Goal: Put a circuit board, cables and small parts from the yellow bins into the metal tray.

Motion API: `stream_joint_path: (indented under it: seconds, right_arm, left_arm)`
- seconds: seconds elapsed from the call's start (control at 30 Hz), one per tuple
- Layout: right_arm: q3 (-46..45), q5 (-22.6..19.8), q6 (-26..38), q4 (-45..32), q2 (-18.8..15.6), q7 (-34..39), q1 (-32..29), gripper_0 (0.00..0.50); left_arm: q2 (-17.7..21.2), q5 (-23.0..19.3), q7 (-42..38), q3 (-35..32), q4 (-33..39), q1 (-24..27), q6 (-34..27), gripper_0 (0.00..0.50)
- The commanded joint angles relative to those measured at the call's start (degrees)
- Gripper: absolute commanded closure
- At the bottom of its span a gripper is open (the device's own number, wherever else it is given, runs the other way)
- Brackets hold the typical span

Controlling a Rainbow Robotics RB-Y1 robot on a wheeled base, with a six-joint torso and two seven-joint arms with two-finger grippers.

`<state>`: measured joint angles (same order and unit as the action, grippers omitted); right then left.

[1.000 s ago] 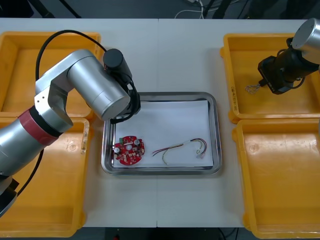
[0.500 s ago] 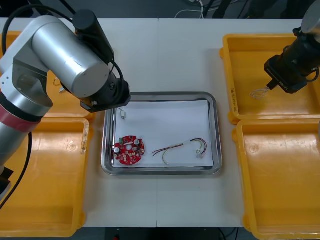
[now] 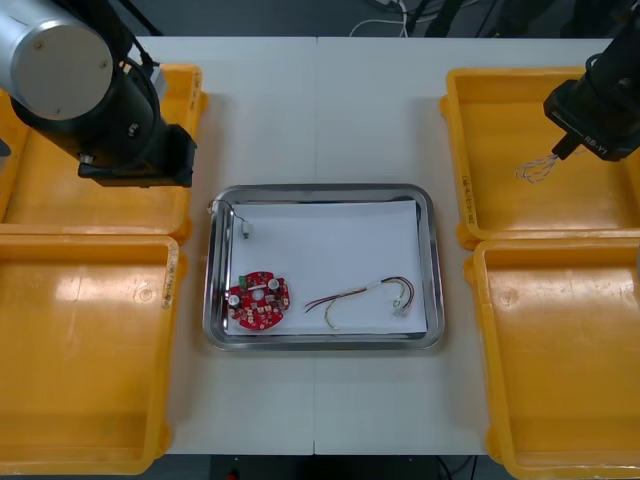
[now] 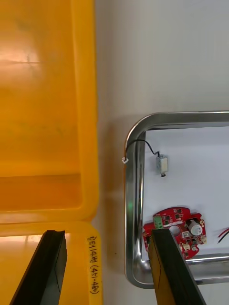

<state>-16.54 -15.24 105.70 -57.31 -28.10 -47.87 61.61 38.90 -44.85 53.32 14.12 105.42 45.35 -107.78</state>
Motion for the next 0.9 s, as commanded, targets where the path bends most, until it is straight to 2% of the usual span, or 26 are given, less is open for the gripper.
stream_joint_path:
  seconds: [0.03, 0.3, 0.5, 0.77, 0.9]
  right_arm:
    - [-1.39, 1.18, 4.3, -5.79, -1.52, -7.85, -0.09, 0.5]
    - [-1.48, 1.71, 4.3, -12.82, -1.52, -14.79, -0.09, 0.5]
    - [-1.22, 1.18, 4.3, -17.39, -1.52, -19.54, -0.35, 0.5]
    - [0.98, 0.3, 4.3, -26.97, 0.24, -25.6, -3.34, 0.5]
    - [3.27, -1.89, 4.3, -32.16, 1.38, -25.87, -5.18, 0.5]
  left_arm:
    - [3.47, -1.38, 5.21, -4.63, -2.24, 2.9, -0.59, 0.0]
    - [4.52, 0.2, 15.06, -9.11, -10.06, 4.13, -0.59, 0.0]
    - [4.61, 3.98, 22.27, -10.26, -16.21, 5.54, 1.34, 0.0]
    - [4.61, 6.97, 30.0, -10.34, -24.83, 7.21, 8.81, 0.0]
    - [4.61, 7.32, 33.69, -10.26, -28.96, 7.91, 13.03, 0.0]
